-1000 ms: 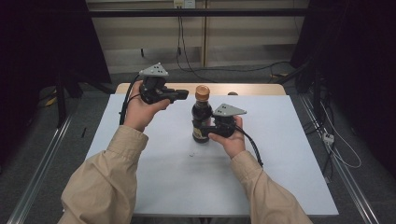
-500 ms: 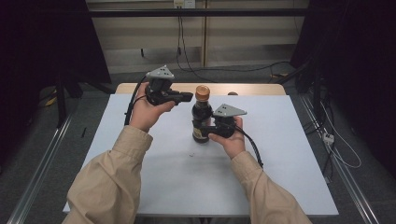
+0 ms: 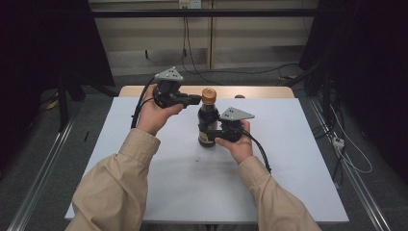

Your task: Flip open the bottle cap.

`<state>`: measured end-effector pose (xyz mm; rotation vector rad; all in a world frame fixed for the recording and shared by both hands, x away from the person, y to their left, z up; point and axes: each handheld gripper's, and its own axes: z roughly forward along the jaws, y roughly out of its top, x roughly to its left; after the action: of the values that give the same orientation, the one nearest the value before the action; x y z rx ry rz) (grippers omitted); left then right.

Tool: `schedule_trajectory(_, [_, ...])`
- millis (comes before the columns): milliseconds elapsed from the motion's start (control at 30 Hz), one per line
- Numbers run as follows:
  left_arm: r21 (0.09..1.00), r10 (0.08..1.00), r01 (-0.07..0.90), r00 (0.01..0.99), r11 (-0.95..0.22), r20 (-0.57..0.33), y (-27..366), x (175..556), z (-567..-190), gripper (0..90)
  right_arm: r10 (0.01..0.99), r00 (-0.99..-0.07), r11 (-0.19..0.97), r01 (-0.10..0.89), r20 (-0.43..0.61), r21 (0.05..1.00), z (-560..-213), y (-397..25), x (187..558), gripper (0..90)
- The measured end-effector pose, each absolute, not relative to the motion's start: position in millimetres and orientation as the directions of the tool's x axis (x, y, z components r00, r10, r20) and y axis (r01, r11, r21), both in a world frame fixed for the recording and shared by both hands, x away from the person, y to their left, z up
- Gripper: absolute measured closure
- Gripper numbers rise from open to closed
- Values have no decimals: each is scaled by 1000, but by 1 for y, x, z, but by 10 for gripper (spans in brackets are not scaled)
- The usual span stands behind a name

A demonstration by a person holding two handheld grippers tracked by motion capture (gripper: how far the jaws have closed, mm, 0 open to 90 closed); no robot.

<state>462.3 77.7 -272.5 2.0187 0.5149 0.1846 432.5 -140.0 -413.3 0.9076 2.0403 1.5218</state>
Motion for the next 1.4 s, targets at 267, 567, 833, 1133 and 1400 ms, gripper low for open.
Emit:
schedule_trajectory(267, [867,433,282,897,-411,-86,76,463,-269,900,724,-689,177,243,42,954,-414,-140,433,305])
schedule_trajectory(567, [868,434,283,897,-408,-88,74,463,-269,900,724,-688,171,243,46,955,-414,-141,433,305])
schedule_trajectory(833, [868,442,282,893,-410,-81,73,462,-269,900,723,-690,172,243,45,955,-414,-141,433,305])
schedule_trajectory(1133, [871,445,288,891,-397,-92,72,463,-269,900,723,-689,170,244,47,955,-414,-142,433,305])
schedule_trajectory(1400, [874,446,280,891,-397,-82,71,464,-268,900,725,-687,170,243,46,955,-415,-142,433,305])
